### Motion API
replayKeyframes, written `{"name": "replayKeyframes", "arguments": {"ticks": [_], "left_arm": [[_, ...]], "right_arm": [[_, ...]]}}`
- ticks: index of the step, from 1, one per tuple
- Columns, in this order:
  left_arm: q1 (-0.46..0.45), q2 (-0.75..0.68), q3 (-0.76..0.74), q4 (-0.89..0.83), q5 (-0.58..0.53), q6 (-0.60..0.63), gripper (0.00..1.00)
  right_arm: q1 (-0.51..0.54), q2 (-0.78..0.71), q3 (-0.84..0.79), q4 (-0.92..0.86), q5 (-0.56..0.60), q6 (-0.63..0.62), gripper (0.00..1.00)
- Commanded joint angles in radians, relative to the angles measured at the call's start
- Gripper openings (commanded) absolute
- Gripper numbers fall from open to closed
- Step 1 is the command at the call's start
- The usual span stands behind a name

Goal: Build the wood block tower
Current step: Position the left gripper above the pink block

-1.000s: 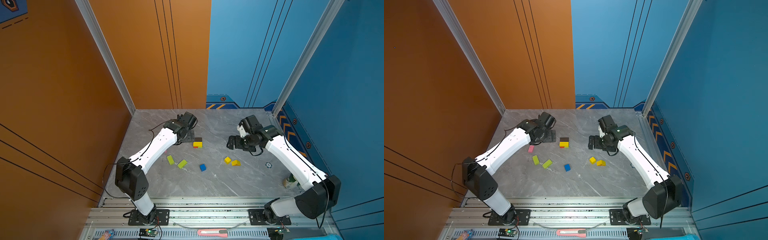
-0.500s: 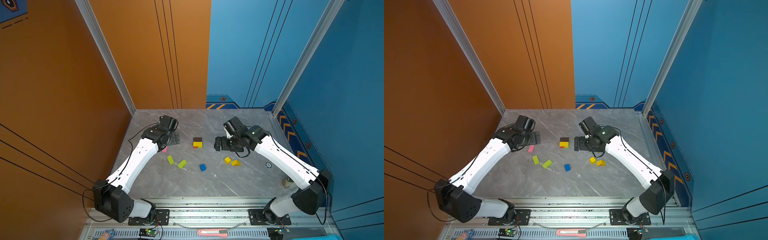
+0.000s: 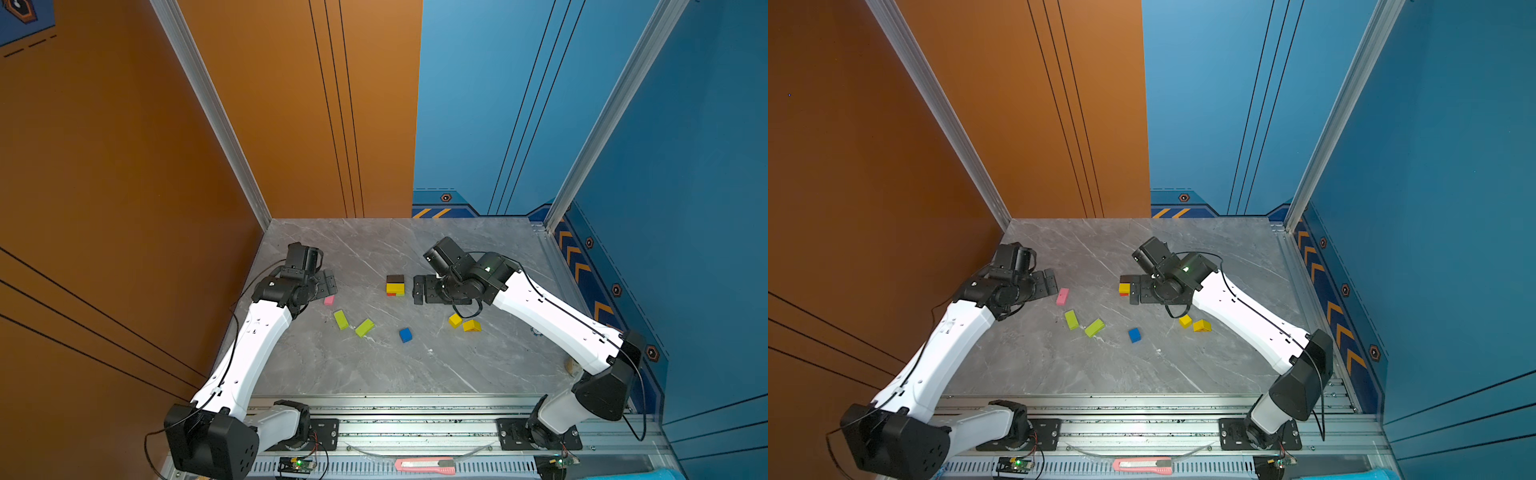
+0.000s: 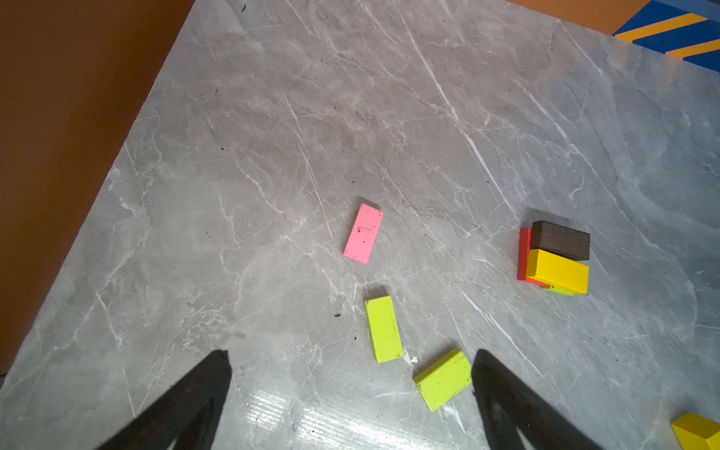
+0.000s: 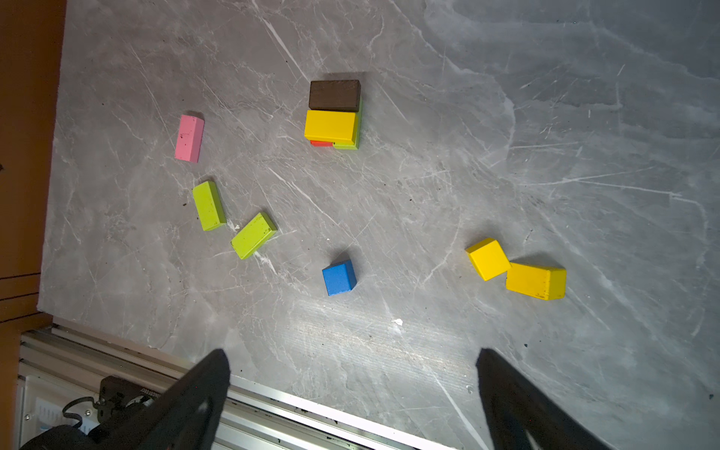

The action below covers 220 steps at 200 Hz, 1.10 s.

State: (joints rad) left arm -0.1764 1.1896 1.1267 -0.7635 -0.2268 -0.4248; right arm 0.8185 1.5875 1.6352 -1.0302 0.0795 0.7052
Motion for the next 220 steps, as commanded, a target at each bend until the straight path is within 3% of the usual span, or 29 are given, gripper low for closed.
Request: {"name": "replayKeyframes", "arguments": {"ticks": [1,33,69,119,176,220], "left_arm": [[0.013,-0.018,-0.033,0.032,0.025,0.04,0.98],[0.061,0.0,-0.089,0.083,0.105,0.082,0.98],[0.125,0.078,-0.122,0.104,0.235,0.095,1.0],[0.128,0.207,-0.103,0.102,0.179,0.155,0.96],[0.123,0.316,-0.023,0.107,0.17,0.228,0.94],[0.117,0.399,0.008,0.122,0.153,0.28,0.93]], "right_arm": [[0.005,0.011,0.026,-0.047,0.043,0.006,1.0],[-0.024,0.04,0.048,-0.046,0.028,-0.076,1.0],[-0.091,0.07,0.085,-0.049,-0.096,-0.145,1.0],[-0.16,0.086,0.057,-0.031,-0.157,-0.212,1.0],[-0.166,0.153,0.117,-0.02,-0.199,-0.171,1.0],[-0.158,0.153,0.114,-0.031,-0.103,-0.152,1.0]]}}
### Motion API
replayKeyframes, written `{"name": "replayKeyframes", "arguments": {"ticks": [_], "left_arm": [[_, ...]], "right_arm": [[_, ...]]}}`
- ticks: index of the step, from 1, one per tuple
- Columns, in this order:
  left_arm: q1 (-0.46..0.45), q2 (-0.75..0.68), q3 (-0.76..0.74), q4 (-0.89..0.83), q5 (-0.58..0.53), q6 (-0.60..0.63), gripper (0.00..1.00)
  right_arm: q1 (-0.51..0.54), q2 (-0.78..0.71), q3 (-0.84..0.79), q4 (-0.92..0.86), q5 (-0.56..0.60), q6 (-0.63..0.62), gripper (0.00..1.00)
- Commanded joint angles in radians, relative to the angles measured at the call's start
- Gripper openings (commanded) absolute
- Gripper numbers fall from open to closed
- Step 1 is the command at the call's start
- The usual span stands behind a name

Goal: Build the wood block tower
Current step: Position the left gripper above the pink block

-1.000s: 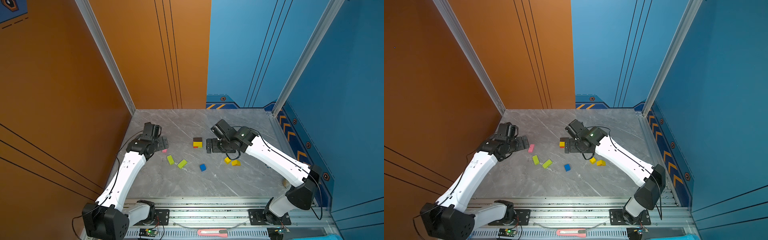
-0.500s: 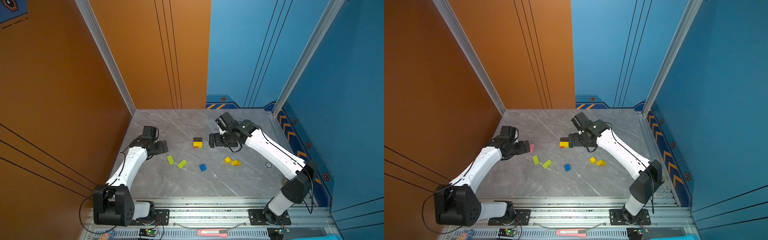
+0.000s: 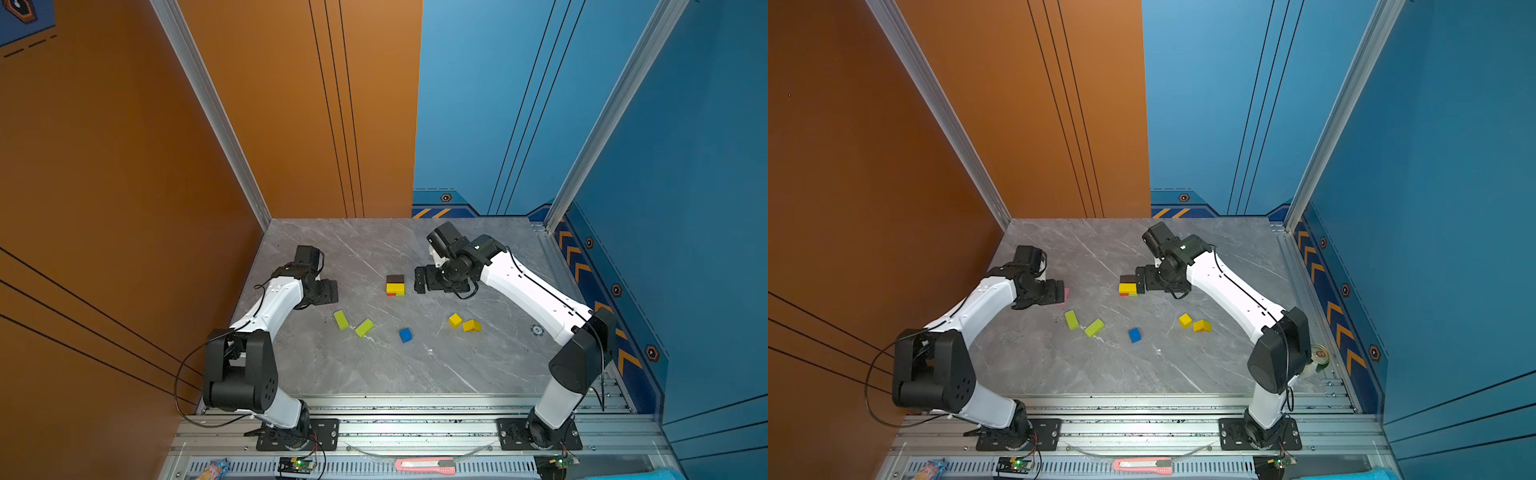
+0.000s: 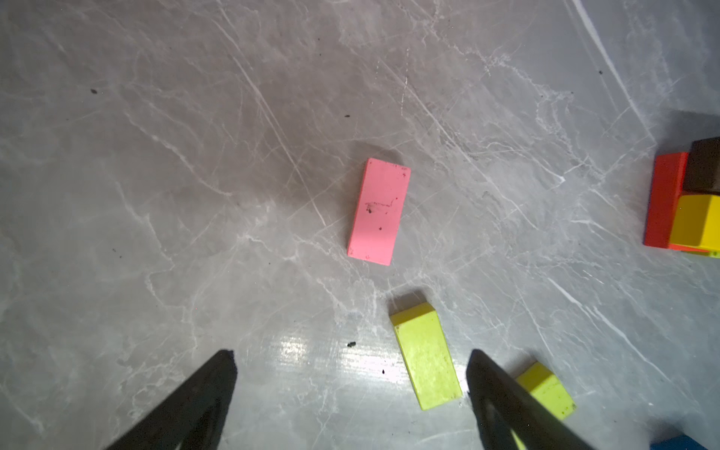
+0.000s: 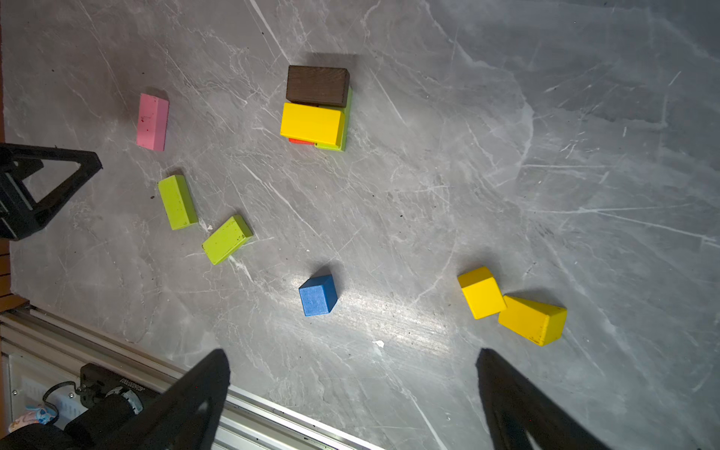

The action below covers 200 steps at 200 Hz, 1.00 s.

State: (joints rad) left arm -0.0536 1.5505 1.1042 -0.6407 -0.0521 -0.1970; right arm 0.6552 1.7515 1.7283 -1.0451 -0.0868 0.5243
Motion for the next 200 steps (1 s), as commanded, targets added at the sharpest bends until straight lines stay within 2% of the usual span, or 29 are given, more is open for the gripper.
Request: {"name": "replayKeyframes", "arguments": {"ticks": [1,68,120,162,200], "left_arm": [[-0.007,0.038,0.031,-0.001,-0.022,0.053,0.93],[-0.009,0.118,0.076,0.014,-0.018,0.06,0.9],[-0.021,0.181,0.132,0.014,-0.005,0.052,0.88],[-0.058,0.236,0.175,0.018,-0.08,0.051,0.89],[-0.068,0.269,0.183,0.018,-0.095,0.061,0.88]], "right_arm": [[0.006,-0.012,0.019,-0.017,0.064,0.031,1.0],[-0.013,-0.008,-0.003,-0.022,0.088,0.015,1.0],[-0.056,0.044,0.051,-0.023,0.048,-0.03,1.0],[-0.092,0.084,0.126,-0.037,0.004,-0.055,1.0],[-0.101,0.085,0.127,-0.046,0.004,-0.06,1.0]]}}
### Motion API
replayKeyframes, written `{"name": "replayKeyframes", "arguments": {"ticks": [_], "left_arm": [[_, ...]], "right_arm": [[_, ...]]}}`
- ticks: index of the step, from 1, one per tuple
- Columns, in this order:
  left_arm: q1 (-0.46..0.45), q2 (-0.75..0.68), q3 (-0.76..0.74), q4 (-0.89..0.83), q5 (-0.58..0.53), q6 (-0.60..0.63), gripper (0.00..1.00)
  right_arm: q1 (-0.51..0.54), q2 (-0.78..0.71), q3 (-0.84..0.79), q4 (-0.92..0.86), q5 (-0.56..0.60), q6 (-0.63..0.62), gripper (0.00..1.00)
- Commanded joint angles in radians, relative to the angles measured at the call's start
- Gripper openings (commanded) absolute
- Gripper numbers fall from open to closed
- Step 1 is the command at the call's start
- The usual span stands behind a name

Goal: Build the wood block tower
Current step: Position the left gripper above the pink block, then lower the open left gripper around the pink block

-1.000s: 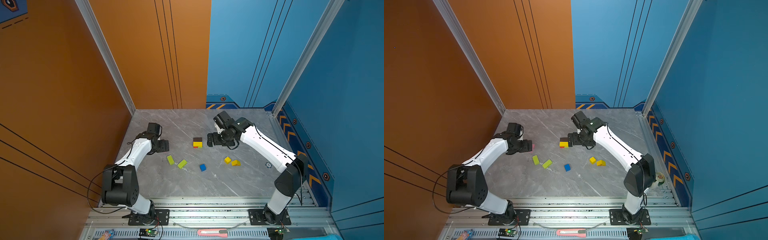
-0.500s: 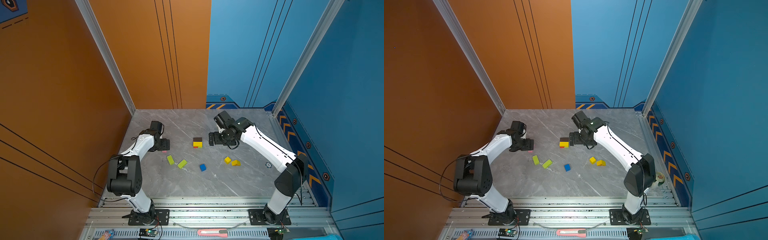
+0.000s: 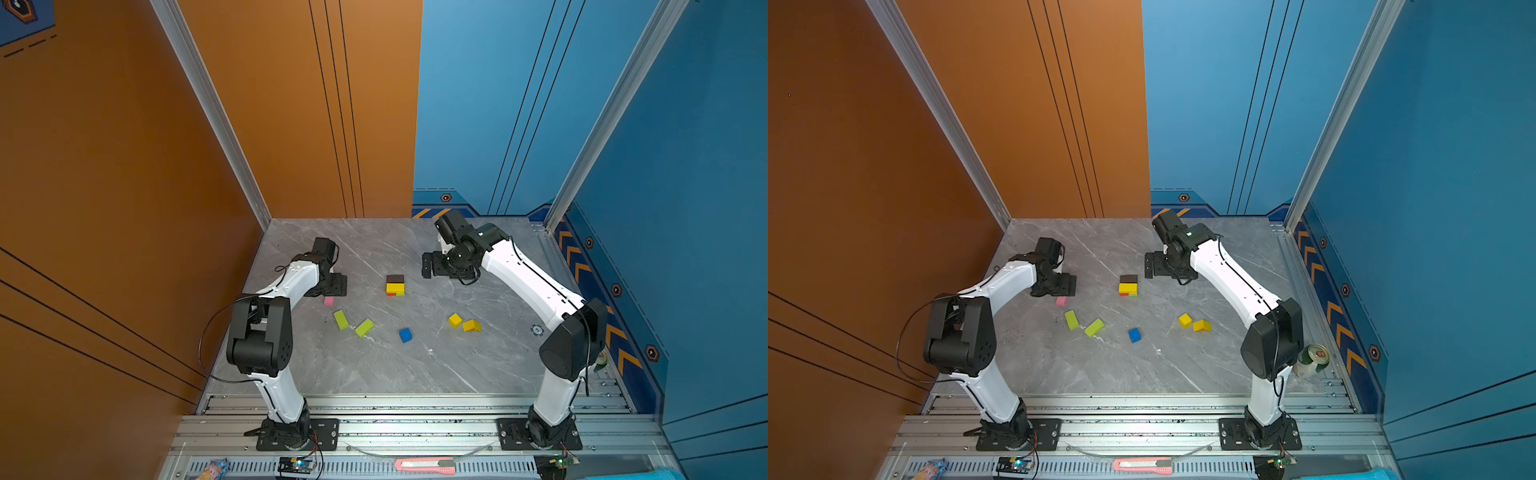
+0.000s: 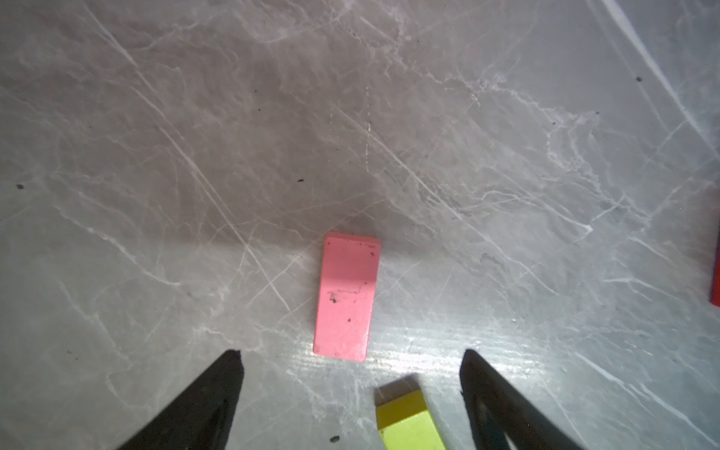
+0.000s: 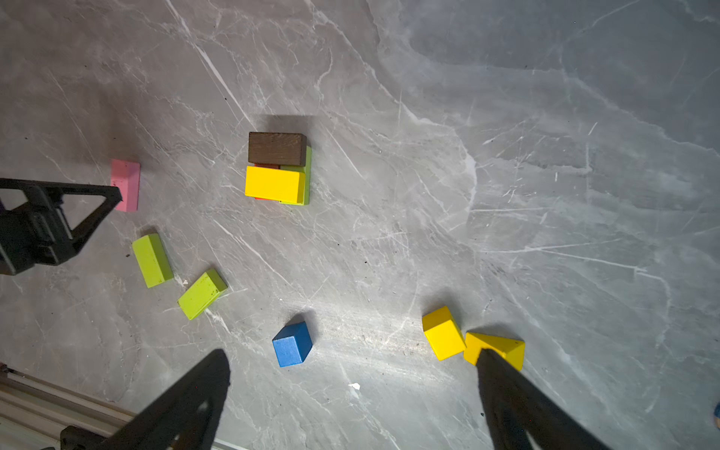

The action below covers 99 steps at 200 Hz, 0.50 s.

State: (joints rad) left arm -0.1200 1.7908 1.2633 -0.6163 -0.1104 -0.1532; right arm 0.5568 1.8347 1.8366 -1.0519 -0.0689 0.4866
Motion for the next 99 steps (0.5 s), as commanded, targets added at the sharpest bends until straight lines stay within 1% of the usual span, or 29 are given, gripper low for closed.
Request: {"name": "replayKeyframes", "arguments": {"ticks": [1,45,47,51,99], "left_arm": [[-0.002,0.029,0.024,-0.007,-0.036,0.017,0.88],[-0.003,0.071,0.03,-0.002,-0.03,0.027,0.88],[-0.002,0.072,0.03,-0.002,-0.029,0.027,0.84],[-0.003,0.074,0.031,-0.002,-0.026,0.027,0.83],[-0.002,0.078,0.022,-0.002,-0.02,0.026,0.82]], "right_arm": [[-0.002,0.001,0.017,-0.039,-0.013,-0.022,1.0],[0.003,-0.018,-0.019,-0.037,0.0,-0.011,1.0],[0.003,-0.02,-0.02,-0.038,0.001,-0.01,1.0],[0.002,-0.022,-0.024,-0.037,0.001,-0.007,1.0],[0.005,-0.035,-0.071,-0.027,0.004,0.0,1.0]]}}
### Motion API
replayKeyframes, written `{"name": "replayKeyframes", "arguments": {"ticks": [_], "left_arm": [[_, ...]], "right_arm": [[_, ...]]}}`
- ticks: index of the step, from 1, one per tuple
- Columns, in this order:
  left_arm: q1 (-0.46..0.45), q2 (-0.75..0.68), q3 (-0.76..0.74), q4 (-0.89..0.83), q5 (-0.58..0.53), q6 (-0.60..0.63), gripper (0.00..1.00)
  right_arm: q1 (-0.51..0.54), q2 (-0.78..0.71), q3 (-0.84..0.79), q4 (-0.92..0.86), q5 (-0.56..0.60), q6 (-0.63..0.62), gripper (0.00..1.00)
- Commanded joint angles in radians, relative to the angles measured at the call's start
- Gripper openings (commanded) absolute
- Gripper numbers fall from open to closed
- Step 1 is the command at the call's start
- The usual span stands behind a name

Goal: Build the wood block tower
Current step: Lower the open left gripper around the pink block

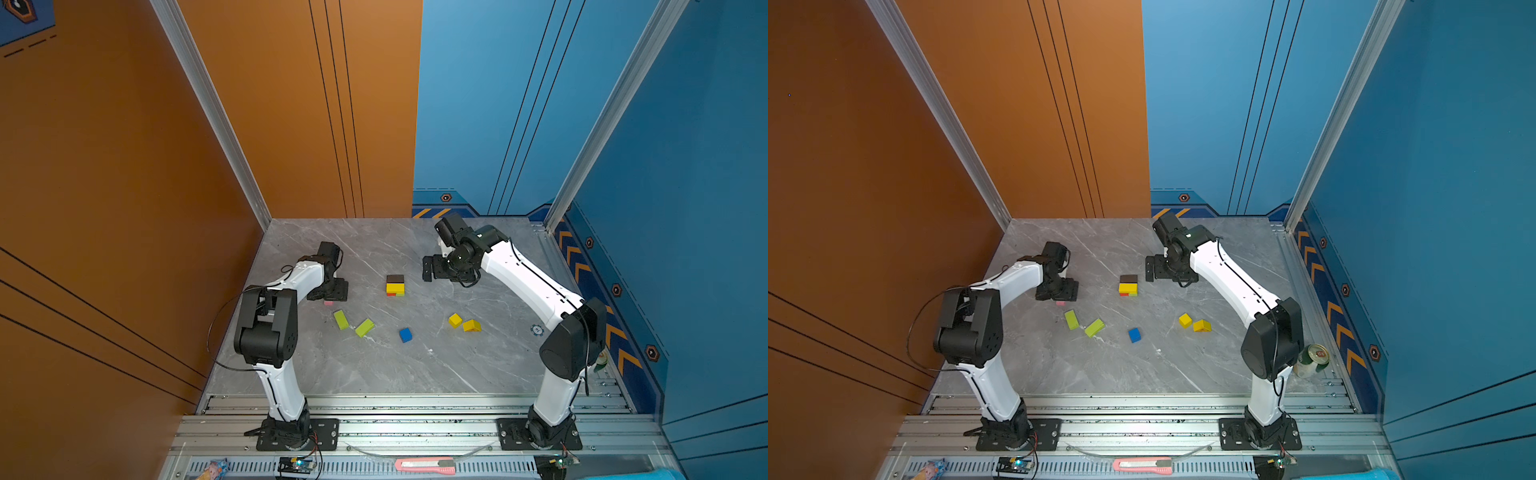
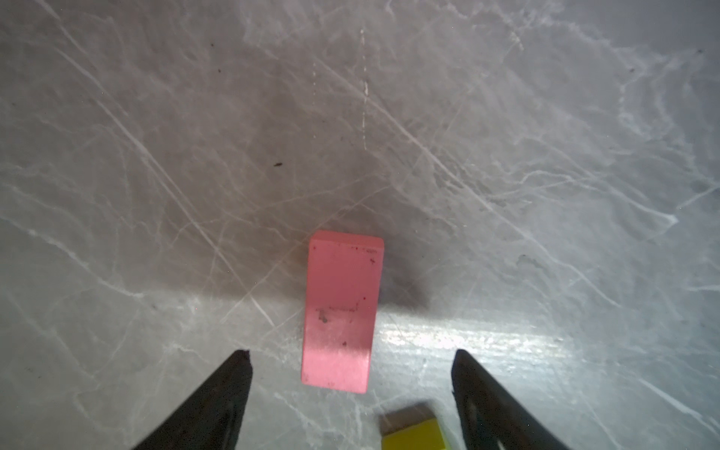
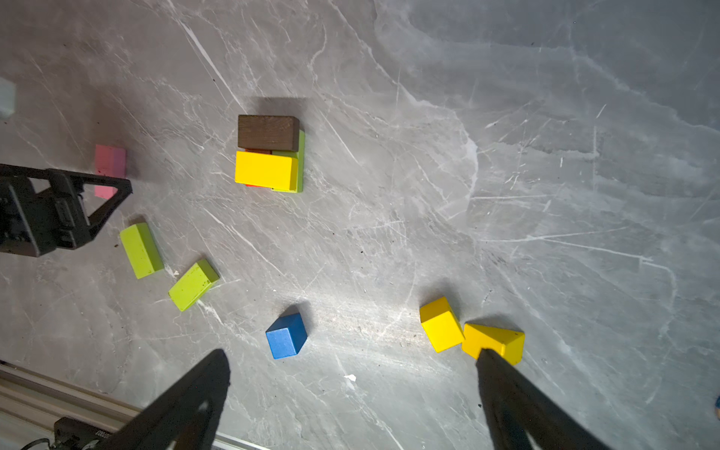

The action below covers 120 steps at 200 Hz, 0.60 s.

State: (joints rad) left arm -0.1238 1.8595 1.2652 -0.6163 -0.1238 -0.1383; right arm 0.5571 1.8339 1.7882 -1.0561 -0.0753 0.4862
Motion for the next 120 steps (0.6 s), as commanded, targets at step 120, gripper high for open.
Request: {"name": "replayKeyframes", "arguments": {"ticks": [120], "left_arm": [[0.006,0.039,0.031,-0.004,0.024,-0.009,0.51]], "right_arm": [[0.0,-0.058,-0.055,-0.02,0.025,0.0,1.0]]}}
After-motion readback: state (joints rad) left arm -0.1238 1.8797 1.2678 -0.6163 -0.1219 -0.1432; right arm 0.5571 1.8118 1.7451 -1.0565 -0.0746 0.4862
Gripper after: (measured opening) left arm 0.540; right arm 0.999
